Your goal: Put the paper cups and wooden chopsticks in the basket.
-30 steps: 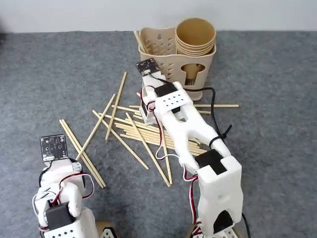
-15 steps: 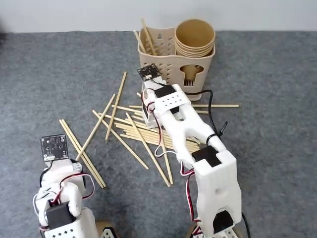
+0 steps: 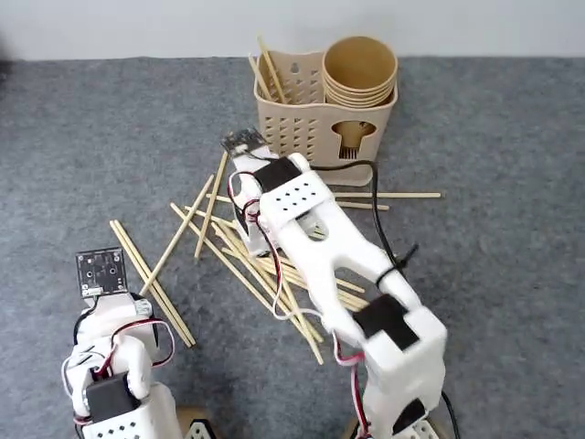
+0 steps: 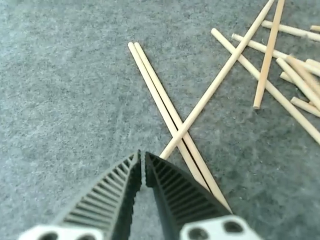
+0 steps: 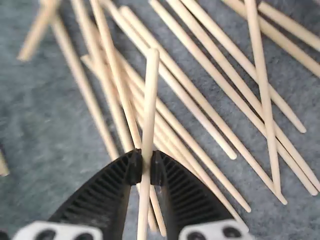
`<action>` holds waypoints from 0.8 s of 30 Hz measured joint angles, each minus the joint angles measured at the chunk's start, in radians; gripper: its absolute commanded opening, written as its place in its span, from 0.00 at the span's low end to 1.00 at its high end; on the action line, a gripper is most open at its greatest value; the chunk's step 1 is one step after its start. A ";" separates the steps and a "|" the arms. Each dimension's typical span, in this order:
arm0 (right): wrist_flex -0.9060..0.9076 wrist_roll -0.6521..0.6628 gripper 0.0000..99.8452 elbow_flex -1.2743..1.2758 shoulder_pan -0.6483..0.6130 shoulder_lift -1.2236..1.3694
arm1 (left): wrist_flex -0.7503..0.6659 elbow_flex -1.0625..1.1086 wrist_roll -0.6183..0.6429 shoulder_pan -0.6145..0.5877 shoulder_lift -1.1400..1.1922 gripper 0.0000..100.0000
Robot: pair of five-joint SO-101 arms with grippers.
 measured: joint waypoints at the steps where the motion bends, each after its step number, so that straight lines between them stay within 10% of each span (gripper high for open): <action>1: 0.006 0.000 0.01 0.000 -0.003 -0.037 | 0.000 0.000 0.000 0.000 0.000 0.01; 13: -0.014 0.035 0.01 -0.117 0.002 -0.345 | 0.000 0.000 0.000 0.000 0.000 0.01; 24: -0.388 0.044 0.01 -0.150 0.121 -0.353 | 0.000 0.000 0.000 0.002 0.000 0.01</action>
